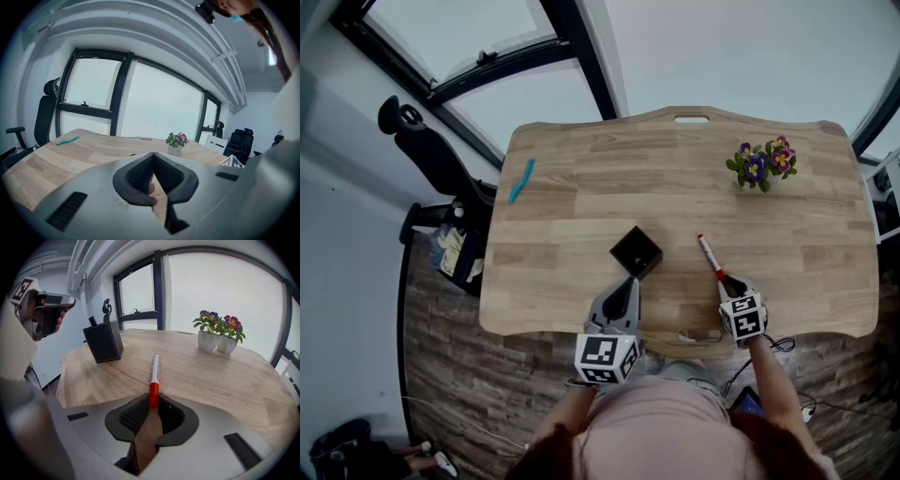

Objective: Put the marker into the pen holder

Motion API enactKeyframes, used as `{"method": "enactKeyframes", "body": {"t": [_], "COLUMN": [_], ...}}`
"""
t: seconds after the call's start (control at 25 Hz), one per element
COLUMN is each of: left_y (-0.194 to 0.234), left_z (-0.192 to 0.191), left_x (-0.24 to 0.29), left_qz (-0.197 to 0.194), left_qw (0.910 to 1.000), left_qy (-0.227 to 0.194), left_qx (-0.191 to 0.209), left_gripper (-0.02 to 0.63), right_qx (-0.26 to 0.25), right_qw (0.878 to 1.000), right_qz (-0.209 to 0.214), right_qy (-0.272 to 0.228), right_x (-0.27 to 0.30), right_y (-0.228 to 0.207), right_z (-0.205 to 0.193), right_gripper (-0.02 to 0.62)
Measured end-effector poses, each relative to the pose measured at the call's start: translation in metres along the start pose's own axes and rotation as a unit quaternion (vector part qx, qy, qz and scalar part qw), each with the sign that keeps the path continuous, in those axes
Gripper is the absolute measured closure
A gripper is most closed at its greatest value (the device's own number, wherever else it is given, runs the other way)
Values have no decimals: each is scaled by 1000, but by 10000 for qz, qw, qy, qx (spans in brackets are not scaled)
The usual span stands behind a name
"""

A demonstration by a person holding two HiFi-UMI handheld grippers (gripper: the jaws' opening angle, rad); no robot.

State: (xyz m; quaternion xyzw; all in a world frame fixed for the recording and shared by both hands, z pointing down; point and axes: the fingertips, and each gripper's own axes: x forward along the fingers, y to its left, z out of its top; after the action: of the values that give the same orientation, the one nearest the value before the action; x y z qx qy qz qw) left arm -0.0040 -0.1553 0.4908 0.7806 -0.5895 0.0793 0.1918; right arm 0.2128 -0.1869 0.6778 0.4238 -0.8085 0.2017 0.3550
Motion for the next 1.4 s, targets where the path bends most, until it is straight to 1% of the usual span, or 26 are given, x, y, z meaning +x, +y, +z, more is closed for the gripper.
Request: {"method": "enactKeyframes", "body": {"t": [0.2,0.36,0.72,0.92,1.08,1.4], "left_y": [4,7,13,15,18,26], "left_z": [2,3,12,17,22,28], "left_x": [-2,-3,-6,-5,-2,0], "left_qz": [-22,-52,-138,-212,-284,-365], "left_qw": [10000,10000,9998,9994,9991,9987], "left_qy": [-26,-45,-138,-221,-287,-331], "left_qx": [18,27,77,154,137,146], "left_gripper": [604,604,604,604,604,604], "right_qx": [-19,-43,84,189,190,147], "right_qw": [9998,9996,9981,9956,9949,9922], "right_qz": [-10,-41,-245,-405,-419,-516], "right_qy": [-205,-266,-567,-829,-901,-1121], "right_x": [-6,-8,-21,-34,-39,-51], "right_y": [6,8,10,9,11,16], "right_z": [8,10,25,39,44,67], "right_gripper": [543,543,545,545,545,545]}}
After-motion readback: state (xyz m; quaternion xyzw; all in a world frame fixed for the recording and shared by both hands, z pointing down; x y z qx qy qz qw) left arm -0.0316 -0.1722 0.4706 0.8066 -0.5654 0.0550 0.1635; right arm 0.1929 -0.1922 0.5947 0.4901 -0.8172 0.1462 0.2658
